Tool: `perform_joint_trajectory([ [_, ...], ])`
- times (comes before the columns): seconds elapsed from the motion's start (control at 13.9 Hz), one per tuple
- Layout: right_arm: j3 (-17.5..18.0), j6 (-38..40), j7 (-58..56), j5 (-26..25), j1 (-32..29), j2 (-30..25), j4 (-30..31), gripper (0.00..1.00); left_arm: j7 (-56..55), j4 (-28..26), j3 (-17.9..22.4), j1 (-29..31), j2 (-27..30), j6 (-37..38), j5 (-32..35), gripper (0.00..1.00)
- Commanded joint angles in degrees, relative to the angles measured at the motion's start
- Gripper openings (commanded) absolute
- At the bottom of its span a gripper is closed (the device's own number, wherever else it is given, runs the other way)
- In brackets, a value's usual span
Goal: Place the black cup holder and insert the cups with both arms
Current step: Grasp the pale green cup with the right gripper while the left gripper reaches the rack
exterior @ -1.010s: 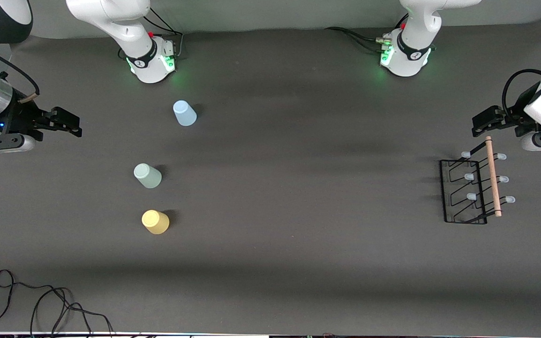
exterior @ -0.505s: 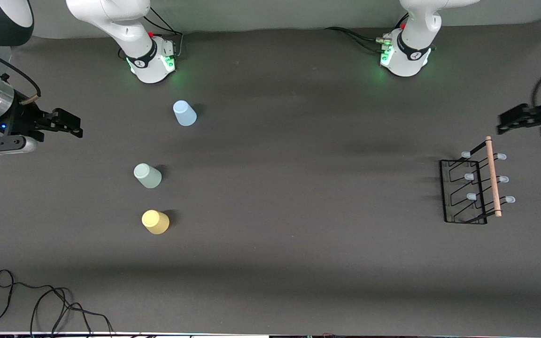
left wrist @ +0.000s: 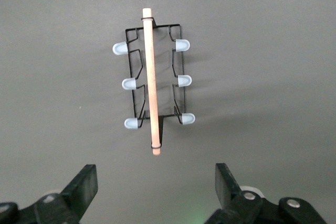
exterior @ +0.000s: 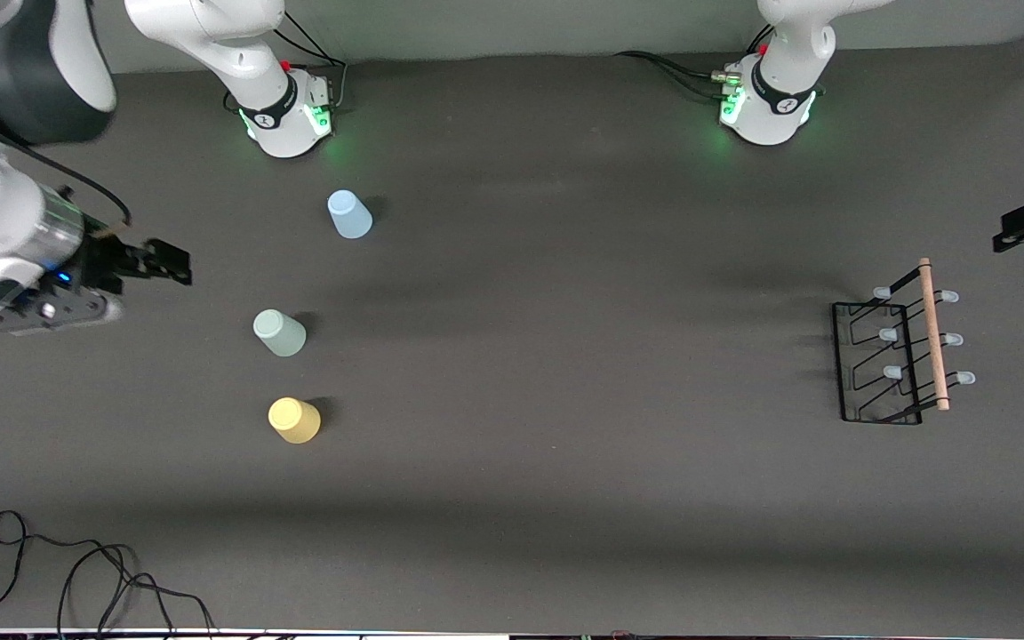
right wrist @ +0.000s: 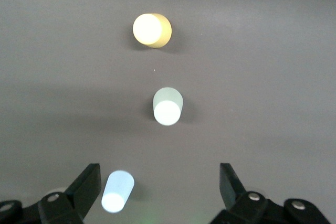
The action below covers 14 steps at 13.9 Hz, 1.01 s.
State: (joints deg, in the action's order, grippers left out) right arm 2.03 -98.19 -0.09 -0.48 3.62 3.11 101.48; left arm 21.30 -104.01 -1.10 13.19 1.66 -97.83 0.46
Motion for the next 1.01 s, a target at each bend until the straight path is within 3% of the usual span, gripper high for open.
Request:
perform_joint_trajectory([
  [0.0,-0.2,-10.7,-0.4,-0.4,0.3,-3.5,11.7,1.00,1.7,-10.5,-0.4,0.3,2.5,-9.0,0.4,1.00],
  [0.22,-0.2,-18.8,-0.6,-0.7,0.3,-3.4,20.3,1.00,1.6,-19.9,-0.4,1.3,2.2,-21.9,0.4,1.00],
  [0.43,-0.6,-24.2,-0.5,-0.7,0.3,-3.3,26.3,1.00,1.6,-25.4,-0.4,1.3,0.1,-31.6,0.4,1.00],
  [0.94,-0.8,-30.0,-0.9,-2.2,3.1,5.2,27.4,1.00,1.6,-26.1,-0.4,1.3,-5.5,-37.3,0.4,0.95],
])
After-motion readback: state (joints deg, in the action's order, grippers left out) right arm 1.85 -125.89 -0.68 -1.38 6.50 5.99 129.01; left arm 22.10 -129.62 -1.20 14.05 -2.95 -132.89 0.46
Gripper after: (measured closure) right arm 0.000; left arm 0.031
